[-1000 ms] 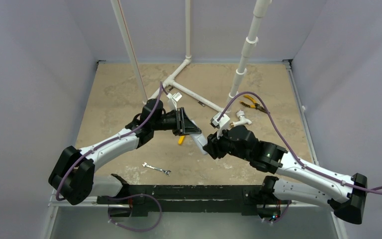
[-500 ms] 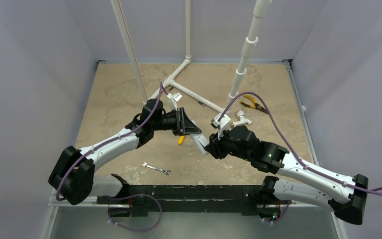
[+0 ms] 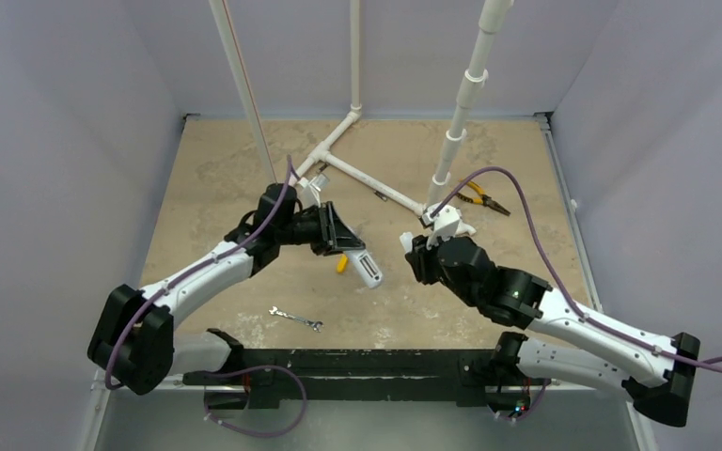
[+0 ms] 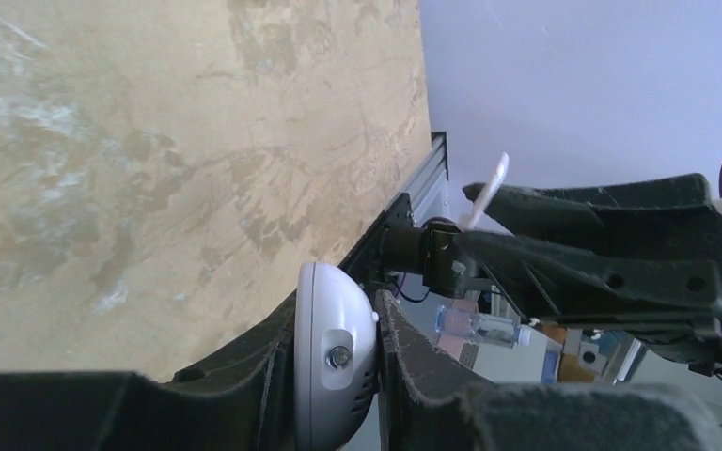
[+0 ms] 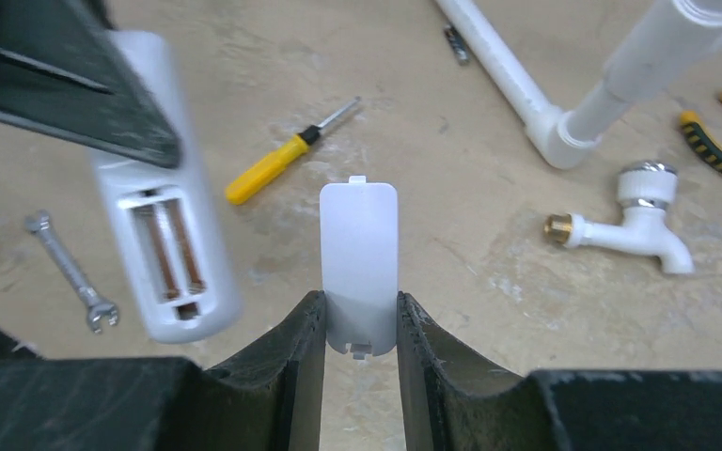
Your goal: Load the batteries into the remote control
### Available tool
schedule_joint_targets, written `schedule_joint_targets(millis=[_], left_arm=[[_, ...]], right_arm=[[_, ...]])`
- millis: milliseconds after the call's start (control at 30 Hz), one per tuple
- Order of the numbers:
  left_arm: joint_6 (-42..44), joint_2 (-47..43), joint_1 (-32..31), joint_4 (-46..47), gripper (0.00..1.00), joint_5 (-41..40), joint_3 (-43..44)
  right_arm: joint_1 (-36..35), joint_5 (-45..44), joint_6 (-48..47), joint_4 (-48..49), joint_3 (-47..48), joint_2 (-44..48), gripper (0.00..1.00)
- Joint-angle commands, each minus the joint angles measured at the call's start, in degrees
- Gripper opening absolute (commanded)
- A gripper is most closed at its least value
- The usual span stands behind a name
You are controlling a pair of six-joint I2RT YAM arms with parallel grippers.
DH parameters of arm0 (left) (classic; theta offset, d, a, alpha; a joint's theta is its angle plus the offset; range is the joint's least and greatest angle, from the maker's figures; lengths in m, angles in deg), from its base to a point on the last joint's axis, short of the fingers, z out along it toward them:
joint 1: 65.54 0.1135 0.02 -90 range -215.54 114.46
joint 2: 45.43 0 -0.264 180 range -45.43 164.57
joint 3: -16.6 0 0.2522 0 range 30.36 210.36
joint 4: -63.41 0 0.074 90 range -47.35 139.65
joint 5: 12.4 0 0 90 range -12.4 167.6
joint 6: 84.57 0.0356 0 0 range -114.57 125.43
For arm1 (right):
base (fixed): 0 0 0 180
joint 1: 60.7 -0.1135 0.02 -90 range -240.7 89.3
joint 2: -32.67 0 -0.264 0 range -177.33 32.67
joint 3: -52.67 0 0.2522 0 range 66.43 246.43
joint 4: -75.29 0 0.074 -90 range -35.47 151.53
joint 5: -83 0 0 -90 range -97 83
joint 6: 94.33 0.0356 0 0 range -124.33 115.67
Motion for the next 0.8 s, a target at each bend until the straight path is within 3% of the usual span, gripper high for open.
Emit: schedule_joint_targets(millis=[0,200,533,767], left_arm=[[5.98,-7.56,4.7,-9.05,0.0,-0.48,1.49],[12.01,-13.39,8.58,-19.33,0.0,-1.49,6.2],[12.22,-14.32,9.17,-20.91,0.0,-1.39,7.13],[11.27,-14.46,9.2,-19.22,0.0,-1.25,5.46]], right_arm=[[0.37,-12.6,5.03,-2.38,1.38,-6.67,0.22],[0.55,-9.99,9.05,9.73,-6.02,-14.49,0.19],[1.17,-4.08,13.91,20.05,-11.06,-28.3,0.2],[1.48,-3.73,13.89,15.83,-8.55,-33.62,0.43]])
